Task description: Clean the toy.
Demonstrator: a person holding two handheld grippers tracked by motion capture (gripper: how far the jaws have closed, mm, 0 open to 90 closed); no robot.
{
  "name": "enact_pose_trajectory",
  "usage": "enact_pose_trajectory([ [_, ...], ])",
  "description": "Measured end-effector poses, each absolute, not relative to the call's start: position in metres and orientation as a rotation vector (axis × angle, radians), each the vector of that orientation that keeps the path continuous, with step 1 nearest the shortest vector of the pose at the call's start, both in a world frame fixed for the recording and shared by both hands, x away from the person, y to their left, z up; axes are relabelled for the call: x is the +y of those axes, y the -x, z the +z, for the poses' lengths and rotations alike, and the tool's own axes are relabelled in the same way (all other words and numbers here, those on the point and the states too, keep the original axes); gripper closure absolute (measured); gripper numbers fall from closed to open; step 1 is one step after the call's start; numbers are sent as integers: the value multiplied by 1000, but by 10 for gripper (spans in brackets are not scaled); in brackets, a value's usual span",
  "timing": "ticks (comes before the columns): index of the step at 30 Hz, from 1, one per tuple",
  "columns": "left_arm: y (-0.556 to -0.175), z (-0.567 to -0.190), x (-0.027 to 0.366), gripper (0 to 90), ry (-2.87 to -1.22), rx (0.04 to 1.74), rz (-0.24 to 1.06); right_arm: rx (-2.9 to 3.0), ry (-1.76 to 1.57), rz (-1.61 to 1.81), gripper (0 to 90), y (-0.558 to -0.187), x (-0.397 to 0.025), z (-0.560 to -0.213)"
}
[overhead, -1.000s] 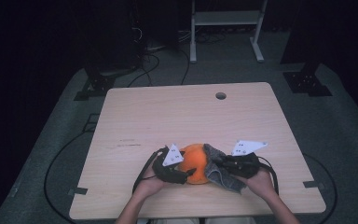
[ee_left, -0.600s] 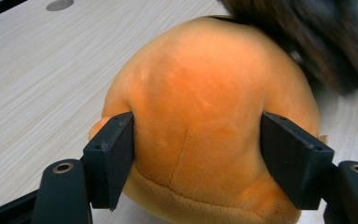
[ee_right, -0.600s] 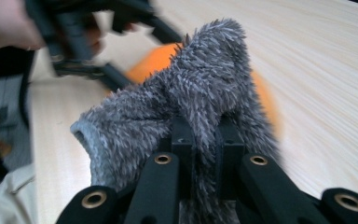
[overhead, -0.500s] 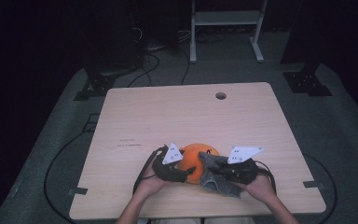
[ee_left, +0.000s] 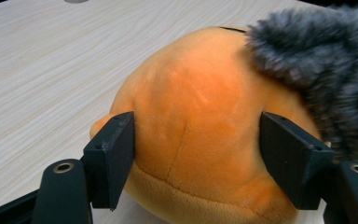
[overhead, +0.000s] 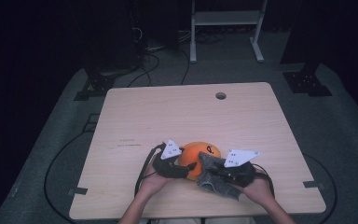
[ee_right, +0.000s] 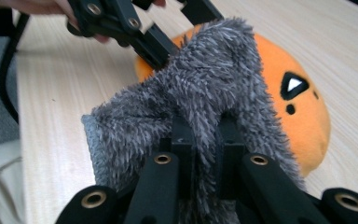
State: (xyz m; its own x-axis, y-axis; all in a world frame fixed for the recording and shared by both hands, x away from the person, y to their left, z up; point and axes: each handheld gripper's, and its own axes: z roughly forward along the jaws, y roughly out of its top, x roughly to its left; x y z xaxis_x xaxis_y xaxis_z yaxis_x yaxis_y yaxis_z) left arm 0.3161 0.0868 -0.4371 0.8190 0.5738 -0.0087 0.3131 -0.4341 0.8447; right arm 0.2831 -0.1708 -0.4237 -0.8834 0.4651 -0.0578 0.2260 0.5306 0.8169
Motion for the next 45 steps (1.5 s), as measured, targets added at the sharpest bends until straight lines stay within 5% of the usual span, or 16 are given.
enact_pose_trajectory([
  [8,-309,-437,81,308,-2124,515,399,2411,-781,1323,809,-300,-202,-420],
  [14,-315,-426,91,159,-2012,563,323,2476,-726,1322,807,-297,-199,-429],
  [25,-305,-431,78,272,-2121,479,390,2452,-693,1339,807,-298,-193,-414],
  [33,-318,-424,88,61,-2058,593,319,2513,-587,1371,808,-284,-201,-428],
  [38,-309,-430,82,301,-2087,504,302,2512,-626,1361,808,-287,-205,-427],
  [45,-302,-429,77,335,-2118,421,368,2502,-789,1286,809,-301,-235,-434],
])
